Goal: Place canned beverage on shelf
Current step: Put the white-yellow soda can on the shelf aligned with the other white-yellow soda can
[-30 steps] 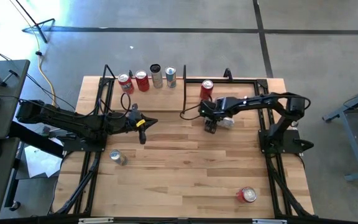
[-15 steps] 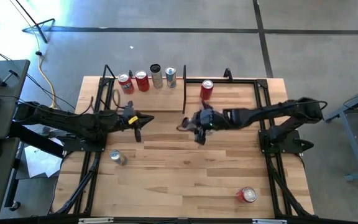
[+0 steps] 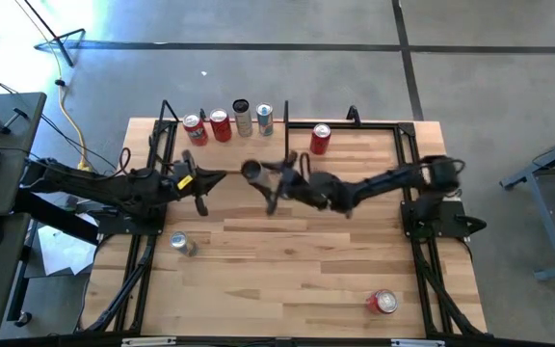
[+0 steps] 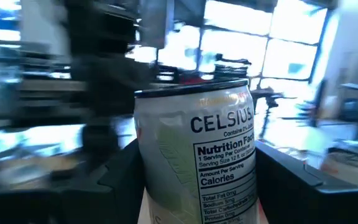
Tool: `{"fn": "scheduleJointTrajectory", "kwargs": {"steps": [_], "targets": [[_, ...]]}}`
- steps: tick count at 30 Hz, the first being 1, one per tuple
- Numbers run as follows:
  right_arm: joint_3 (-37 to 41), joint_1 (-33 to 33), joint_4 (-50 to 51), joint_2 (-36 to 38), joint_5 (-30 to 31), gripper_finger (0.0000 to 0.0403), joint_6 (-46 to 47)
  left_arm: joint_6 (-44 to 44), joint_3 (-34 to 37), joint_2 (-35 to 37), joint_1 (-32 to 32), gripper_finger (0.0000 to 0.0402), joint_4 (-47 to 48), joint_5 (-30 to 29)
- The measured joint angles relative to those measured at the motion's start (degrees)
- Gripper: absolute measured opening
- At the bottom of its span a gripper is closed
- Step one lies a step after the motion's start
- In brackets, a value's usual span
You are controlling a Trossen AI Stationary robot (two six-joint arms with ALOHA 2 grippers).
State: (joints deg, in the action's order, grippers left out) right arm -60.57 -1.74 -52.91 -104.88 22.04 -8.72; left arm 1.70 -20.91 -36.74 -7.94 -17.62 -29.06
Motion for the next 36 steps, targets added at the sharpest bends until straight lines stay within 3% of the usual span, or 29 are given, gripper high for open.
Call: {"fn": "scheduleJointTrajectory", "kwargs": {"steps": [8,20,36], "targets": [[-13.38,9.27,-2.25,-14.06,-1.26,0.0233,2.73,-2.48,0.02,1.91,-2.74,0.0,-0.08,-6.68],[-31.31,11.66,-0.48,-29.64,0.7,0.0233,2.39,-3.07,0.02,2.14,-5.5,0.0,-0.25,-7.64],[-30.53,13.39,-0.77,-32.51,4.07,0.0235,7.49,-3.46,0.02,2.69,-6.89,0.0,-0.31,-7.65]]}}
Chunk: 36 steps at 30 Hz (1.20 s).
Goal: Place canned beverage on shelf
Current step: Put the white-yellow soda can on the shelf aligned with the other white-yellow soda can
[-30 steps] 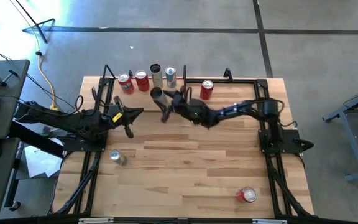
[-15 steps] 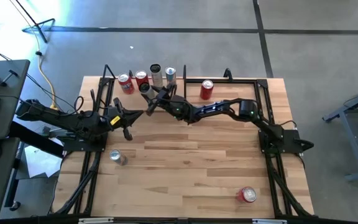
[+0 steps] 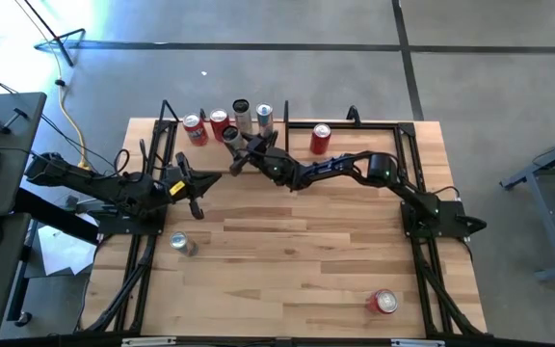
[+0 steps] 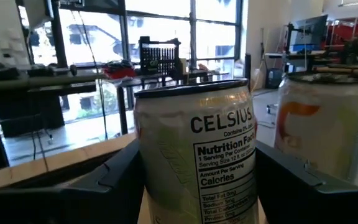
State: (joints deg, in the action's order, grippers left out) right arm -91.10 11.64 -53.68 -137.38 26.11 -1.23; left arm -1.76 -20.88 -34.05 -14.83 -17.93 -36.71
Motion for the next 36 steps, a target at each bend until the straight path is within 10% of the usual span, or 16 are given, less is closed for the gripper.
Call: {"fn": "scheduleJointTrajectory", "kwargs": {"steps": [7,36], "targets": [[-0.01,0.0,1.22,0.04,2.14,0.0304,1.09,0.0,0.0,-0.02,0.02,0.0,0.02,0.0],[0.1,-3.74,10.37,6.58,13.13,0.0314,-16.38,0.02,0.0,-0.02,0.0,0.0,0.32,0.02]]}}
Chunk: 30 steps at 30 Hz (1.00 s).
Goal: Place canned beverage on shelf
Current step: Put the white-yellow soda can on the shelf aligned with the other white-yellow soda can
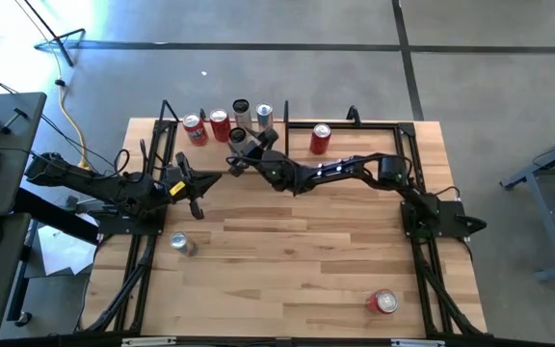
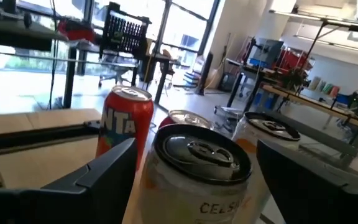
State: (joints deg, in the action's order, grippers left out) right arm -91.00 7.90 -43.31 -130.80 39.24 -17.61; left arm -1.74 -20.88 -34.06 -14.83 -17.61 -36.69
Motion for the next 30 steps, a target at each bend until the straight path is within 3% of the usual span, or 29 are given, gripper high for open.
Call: {"fn": "scheduleJointTrajectory", "kwargs": {"steps": [11,14,18,23,24,30], "targets": [[0.0,-0.96,11.16,5.7,0.24,0.0314,0.09,0.0,0.0,0.02,0.0,0.0,0.7,0.04],[0.0,-1.84,15.56,7.66,1.27,0.0298,2.51,-0.02,0.0,0.0,0.0,0.0,0.79,0.04],[0.0,-2.45,19.87,8.39,-2.31,0.0219,4.88,0.0,0.0,0.02,0.0,0.0,0.79,0.04],[0.0,-1.68,27.44,8.28,-15.02,0.0043,11.1,-0.02,0.0,0.0,0.0,0.0,0.76,0.04],[0.0,-1.35,27.76,7.83,-17.07,0.0023,11.4,-0.02,0.0,0.01,0.0,0.0,0.75,0.04],[0.0,1.49,28.77,5.39,-18.29,0.0035,15.59,-0.02,0.0,0.0,0.0,0.0,0.68,0.04]]}}
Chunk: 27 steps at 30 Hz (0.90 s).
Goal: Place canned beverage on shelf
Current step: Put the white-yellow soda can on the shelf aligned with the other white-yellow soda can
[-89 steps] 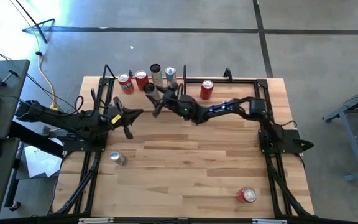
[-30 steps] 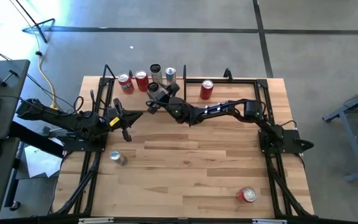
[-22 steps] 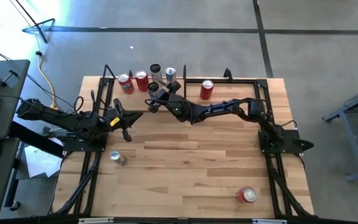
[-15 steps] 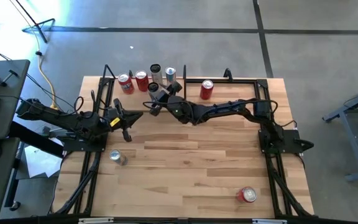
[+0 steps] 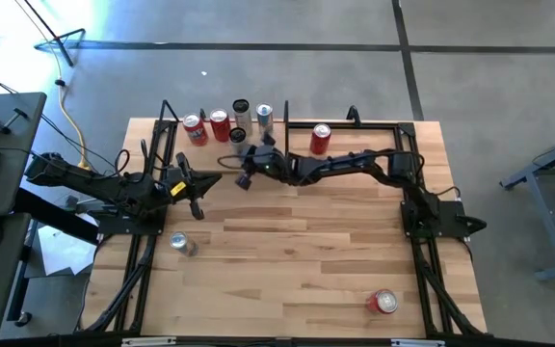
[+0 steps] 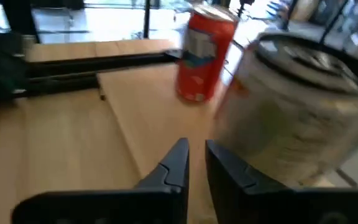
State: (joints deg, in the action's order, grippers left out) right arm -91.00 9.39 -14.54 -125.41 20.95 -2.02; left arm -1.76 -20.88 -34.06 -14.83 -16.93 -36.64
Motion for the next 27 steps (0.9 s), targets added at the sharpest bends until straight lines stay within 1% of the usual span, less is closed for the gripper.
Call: {"fn": "scheduleJointTrajectory", "kwargs": {"steps": [5,10,16,19,24,27], "targets": [[0.0,1.67,0.54,-0.93,0.97,0.0005,3.18,0.0,0.0,0.01,-0.01,0.0,0.0,0.0],[0.0,1.48,0.28,-0.93,6.49,0.0007,2.97,-0.35,0.0,0.02,0.0,0.0,0.02,0.0],[0.0,1.37,0.77,-0.77,6.7,0.0002,1.29,-0.39,0.0,0.0,-0.02,0.0,0.02,0.0],[0.0,1.22,3.94,0.41,6.79,0.0001,0.18,-0.41,0.0,0.02,-0.02,0.0,0.09,0.0],[0.0,1.23,13.06,3.58,8.21,0.0,0.59,-0.42,0.0,0.02,-0.02,0.0,0.17,-0.01],[0.0,1.69,12.47,3.83,9.03,0.0,1.0,-0.42,0.0,0.0,-0.02,0.0,0.14,-0.01]]}}
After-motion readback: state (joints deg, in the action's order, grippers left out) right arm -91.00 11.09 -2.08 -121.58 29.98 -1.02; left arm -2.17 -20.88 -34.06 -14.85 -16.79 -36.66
